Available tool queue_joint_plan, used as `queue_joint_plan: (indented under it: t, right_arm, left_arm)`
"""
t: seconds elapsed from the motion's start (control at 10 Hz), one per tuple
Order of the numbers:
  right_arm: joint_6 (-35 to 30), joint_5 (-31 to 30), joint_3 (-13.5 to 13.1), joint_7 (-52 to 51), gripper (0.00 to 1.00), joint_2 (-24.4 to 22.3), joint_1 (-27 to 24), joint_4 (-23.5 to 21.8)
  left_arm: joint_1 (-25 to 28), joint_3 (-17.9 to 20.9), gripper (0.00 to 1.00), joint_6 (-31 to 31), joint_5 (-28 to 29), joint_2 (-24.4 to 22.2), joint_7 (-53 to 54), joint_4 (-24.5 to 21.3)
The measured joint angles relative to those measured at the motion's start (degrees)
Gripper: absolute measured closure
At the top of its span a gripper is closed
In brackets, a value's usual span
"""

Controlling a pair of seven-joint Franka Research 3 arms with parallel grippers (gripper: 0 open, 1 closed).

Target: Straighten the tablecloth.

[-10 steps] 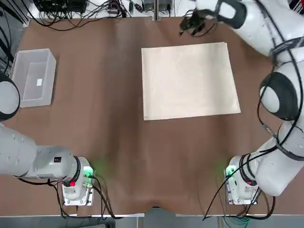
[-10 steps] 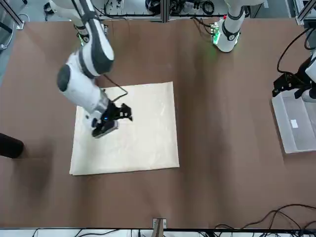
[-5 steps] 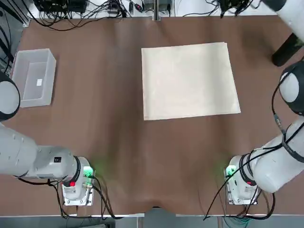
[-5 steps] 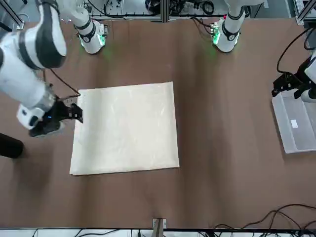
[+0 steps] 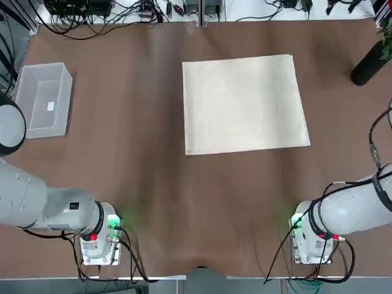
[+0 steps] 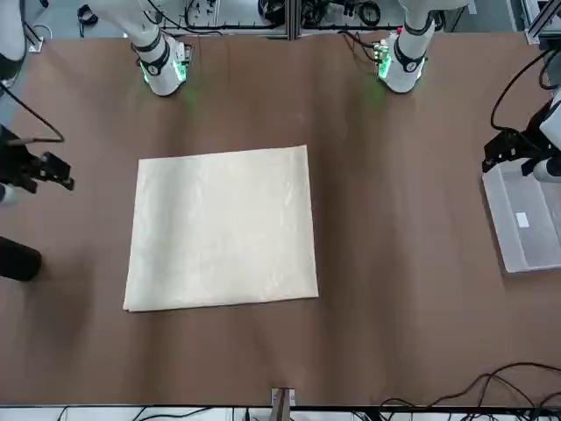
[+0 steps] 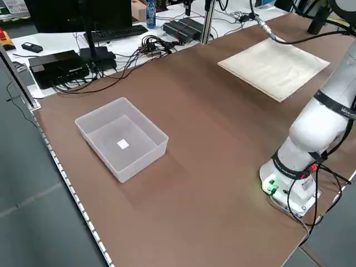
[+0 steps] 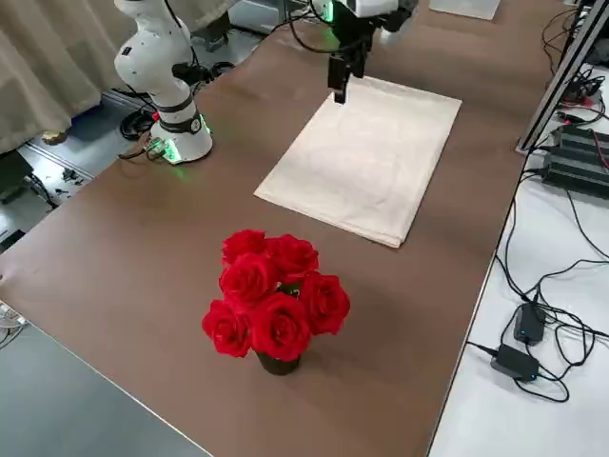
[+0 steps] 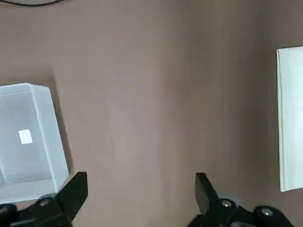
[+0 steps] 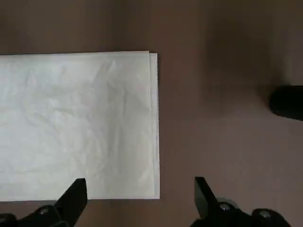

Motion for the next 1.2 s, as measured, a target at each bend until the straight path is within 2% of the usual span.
queue_joint_plan:
  t: [0.2,0.3,0.6,1.2]
  right_arm:
    - [-2.0,-0.8,8.4,0.2,0.00,-1.9,-8.3,0.0]
    - [-2.0,-0.9,9.8,0.5,0.00,-2.0,-9.4,0.2]
    - [-2.2,-0.9,10.1,4.0,0.00,-2.0,-9.2,1.3]
    - [-2.2,-0.9,9.7,5.0,0.00,-2.0,-9.0,2.1]
  left_arm:
    - [0.0,0.0,0.00,0.0,0.0,0.0,0.0,0.0]
    - [0.0,0.0,0.00,0.0,0.0,0.0,0.0,0.0]
    - [0.0,0.0,0.00,0.0,0.0,0.0,0.0,0.0]
    - [0.0,0.1,0.00,0.0,0.0,0.0,0.0,0.0]
